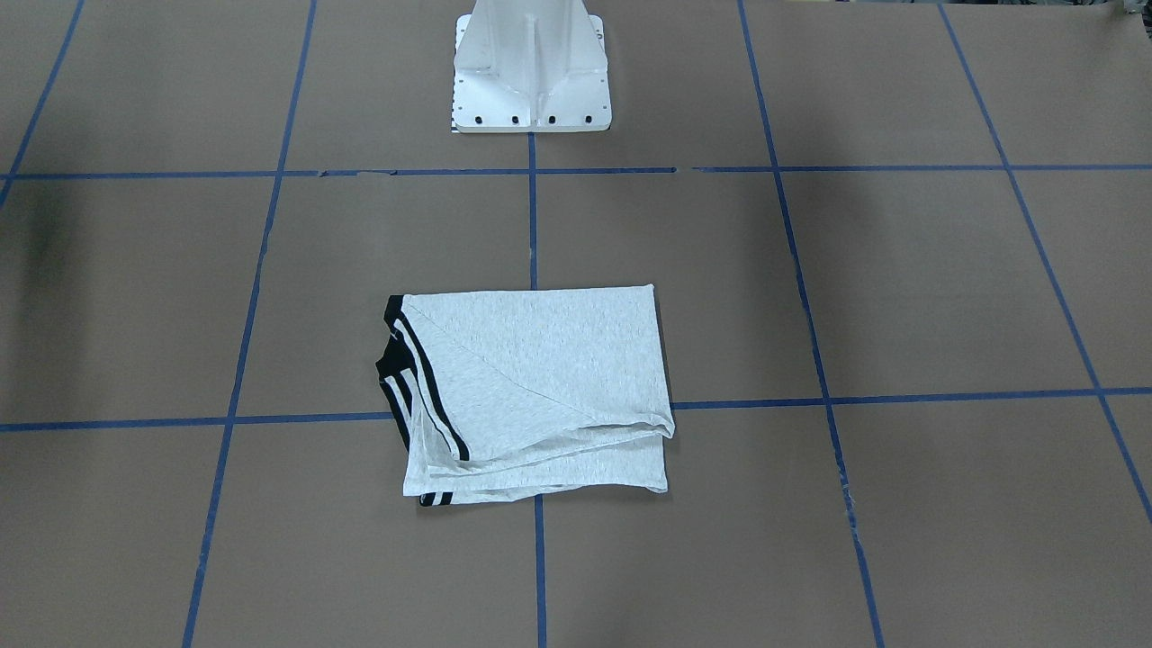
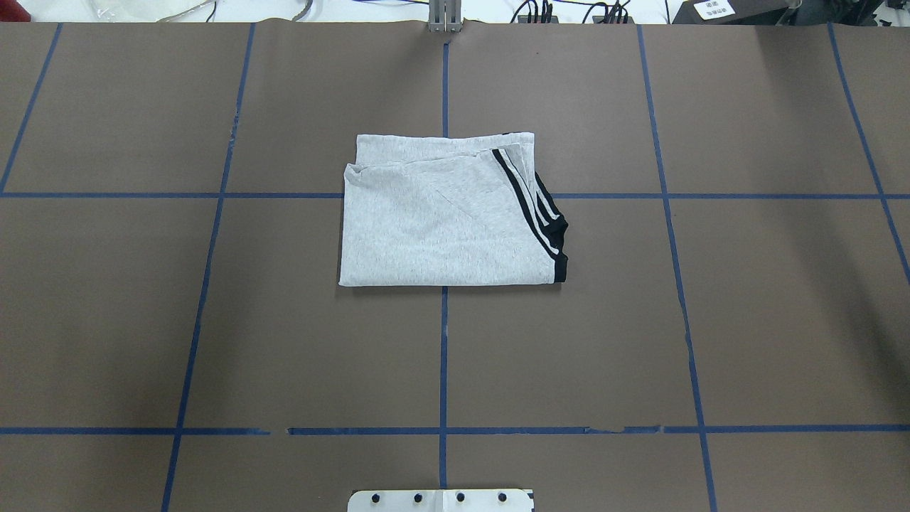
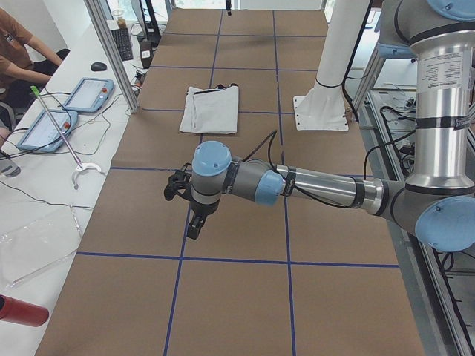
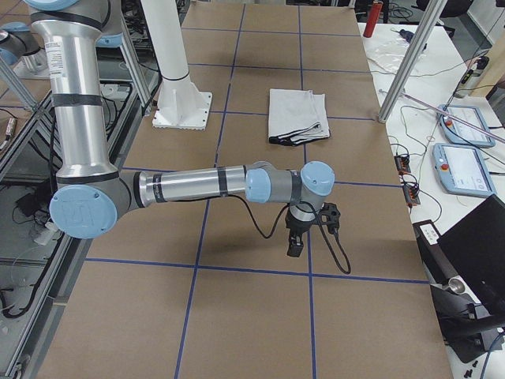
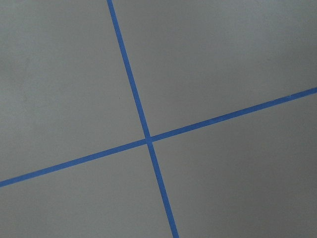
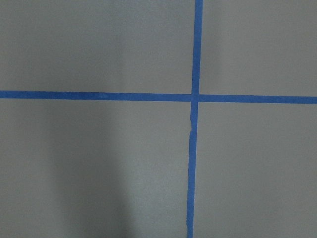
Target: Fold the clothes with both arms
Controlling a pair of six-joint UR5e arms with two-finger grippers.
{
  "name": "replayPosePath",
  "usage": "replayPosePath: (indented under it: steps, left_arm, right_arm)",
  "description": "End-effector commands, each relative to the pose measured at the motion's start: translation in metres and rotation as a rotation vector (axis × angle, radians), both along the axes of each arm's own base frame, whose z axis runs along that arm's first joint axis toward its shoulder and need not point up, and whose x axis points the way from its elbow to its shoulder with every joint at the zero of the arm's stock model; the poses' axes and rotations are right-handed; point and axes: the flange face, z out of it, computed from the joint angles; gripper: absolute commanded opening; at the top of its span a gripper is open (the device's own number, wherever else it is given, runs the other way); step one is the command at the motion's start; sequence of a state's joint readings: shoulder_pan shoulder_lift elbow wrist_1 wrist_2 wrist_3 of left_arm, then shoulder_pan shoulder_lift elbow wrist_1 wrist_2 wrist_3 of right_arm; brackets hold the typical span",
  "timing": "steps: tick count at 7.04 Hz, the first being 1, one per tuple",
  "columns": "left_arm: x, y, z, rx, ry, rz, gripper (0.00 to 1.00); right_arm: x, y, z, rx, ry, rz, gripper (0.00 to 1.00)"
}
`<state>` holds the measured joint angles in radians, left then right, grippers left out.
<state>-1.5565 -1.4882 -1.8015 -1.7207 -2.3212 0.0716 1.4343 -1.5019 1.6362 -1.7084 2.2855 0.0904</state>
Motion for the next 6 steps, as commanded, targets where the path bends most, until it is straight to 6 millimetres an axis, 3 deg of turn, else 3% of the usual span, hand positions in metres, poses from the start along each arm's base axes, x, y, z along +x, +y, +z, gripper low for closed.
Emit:
replayPosePath:
  steps: [1,6]
  left_arm:
    - [0.0007,-0.0016,-0.0006,-0.002,0.003,0.002,1.00]
    - [0.0016,-0.0019,0.0020,-0.004,0.004,0.005,1.00]
  right_arm:
    - [0.0012,0.0046,0.0027,-0.010,-0.002,0.006,1.00]
    - [-0.0010,0.0029,0.0002,-0.011,-0.028,0.005,1.00]
